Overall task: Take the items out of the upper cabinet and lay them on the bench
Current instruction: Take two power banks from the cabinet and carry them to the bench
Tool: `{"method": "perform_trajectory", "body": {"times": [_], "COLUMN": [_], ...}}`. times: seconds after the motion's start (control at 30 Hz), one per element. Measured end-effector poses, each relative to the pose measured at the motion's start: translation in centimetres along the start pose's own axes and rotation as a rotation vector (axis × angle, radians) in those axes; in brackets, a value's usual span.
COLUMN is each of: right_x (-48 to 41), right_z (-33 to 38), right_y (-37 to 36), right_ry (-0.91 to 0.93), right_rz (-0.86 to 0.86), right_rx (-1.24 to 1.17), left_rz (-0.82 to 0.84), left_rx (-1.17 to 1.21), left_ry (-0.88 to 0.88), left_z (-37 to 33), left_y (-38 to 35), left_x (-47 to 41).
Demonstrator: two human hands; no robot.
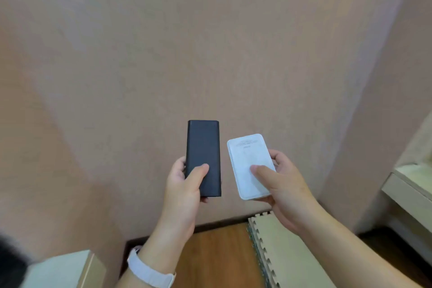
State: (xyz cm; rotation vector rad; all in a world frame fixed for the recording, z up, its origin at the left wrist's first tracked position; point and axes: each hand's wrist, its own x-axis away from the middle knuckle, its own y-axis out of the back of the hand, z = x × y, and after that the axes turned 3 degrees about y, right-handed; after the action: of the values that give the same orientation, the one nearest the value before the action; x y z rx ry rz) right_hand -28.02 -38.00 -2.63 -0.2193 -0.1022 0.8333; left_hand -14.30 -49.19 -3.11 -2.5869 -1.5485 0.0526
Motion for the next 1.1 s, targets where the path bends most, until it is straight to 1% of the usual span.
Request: {"method": "perform_trajectory", "body": {"times": [0.2, 0.43, 0.6, 0.8, 0.97, 1.1], "right_x": [4.5, 10.4, 13.8, 16.1, 16.0, 14.2], "right_z": [3.2, 5.6, 5.8, 5.0, 4.8, 5.7], "right_y": [14.5, 27.2, 34.0, 40.6, 46.6, 50.7], "right_ry": [0.051, 0.109, 0.136, 0.114, 0.094, 0.091], "right_rz": [-0.228, -0.477, -0.675, -0.900, -1.096, -1.207], "right_rx": [-0.027, -0.022, -0.069, -0.096, -0.063, -0.052], "left_rz": [0.238, 0.520, 0.677, 0.857, 1.018, 1.118], "left_rx": [-0.053, -0.051, -0.096, -0.143, -0.140, -0.144], "left_ry": [0.009, 0.066, 0.092, 0.156, 0.270, 0.297], "left_z": [1.6, 3.5, 6.2, 9.5, 12.7, 13.7], "left_y": [-14.9, -28.2, -35.5, -43.6, -51.6, -57.4], "left_x": [4.3, 9.4, 11.4, 12.4, 12.1, 10.7]}}
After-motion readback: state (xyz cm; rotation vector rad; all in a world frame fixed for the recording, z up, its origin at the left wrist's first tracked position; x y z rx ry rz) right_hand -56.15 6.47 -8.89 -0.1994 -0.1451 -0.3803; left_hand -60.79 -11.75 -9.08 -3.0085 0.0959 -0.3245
